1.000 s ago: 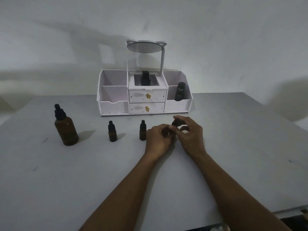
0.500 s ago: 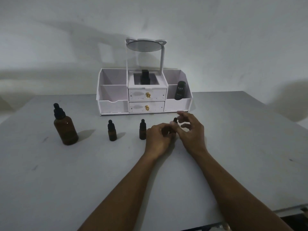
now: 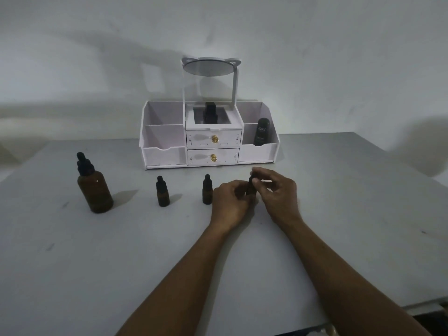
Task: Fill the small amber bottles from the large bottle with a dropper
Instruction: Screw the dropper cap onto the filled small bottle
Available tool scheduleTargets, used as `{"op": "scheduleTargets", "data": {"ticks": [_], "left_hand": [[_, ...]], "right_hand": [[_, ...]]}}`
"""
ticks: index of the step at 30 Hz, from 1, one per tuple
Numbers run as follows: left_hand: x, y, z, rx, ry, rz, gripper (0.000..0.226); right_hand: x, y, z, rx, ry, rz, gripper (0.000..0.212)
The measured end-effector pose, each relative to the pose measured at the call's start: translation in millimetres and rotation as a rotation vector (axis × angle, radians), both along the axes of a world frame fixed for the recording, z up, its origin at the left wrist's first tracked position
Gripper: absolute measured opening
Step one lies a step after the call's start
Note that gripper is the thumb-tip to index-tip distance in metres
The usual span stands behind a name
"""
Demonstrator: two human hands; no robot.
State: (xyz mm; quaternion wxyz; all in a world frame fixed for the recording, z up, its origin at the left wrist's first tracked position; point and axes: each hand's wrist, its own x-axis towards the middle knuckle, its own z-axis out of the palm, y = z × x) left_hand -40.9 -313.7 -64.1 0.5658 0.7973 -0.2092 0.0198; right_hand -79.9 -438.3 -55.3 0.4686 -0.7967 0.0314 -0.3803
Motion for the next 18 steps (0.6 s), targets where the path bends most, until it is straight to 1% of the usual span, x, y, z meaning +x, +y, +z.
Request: {"op": "scheduleTargets", "data": {"ticks": [2,5,8,11,15,18], "left_hand": [[2.3,1.5,0.6,0.013,-0.025,-0.01,0.023],[0.8,0.1,0.0,0.011,-0.019,0.013,0.022],[-1.3,-0.7,0.2,0.001,0.006,0.015,0.026],[1.1,1.9,1.1,0.0,-0.02,-0.01,0.023],[0.9,1.5,0.1,-0.006,-0.014,-0.004,0.023],[0.1,1.6,0.5,-0.026,0.009,-0.024,0.027]], "right_hand": [[0.9,0.9,0.2,0.039,0.003,-0.014,0.027],[0.4,1.6,0.9,0.024,-0.027,-0.031,0.036],[-0.7,0.6,0.0,-0.009,-0.027,-0.003,0.032],[-0.3,0.2,-0.7,-0.004,-0.012,-0.022,0.027],[-1.2,2.8,0.8,0.003,-0.038,-0.013,0.034],[-1.3,1.9,-0.1,-0.027,-0.011,0.002,0.032]]}}
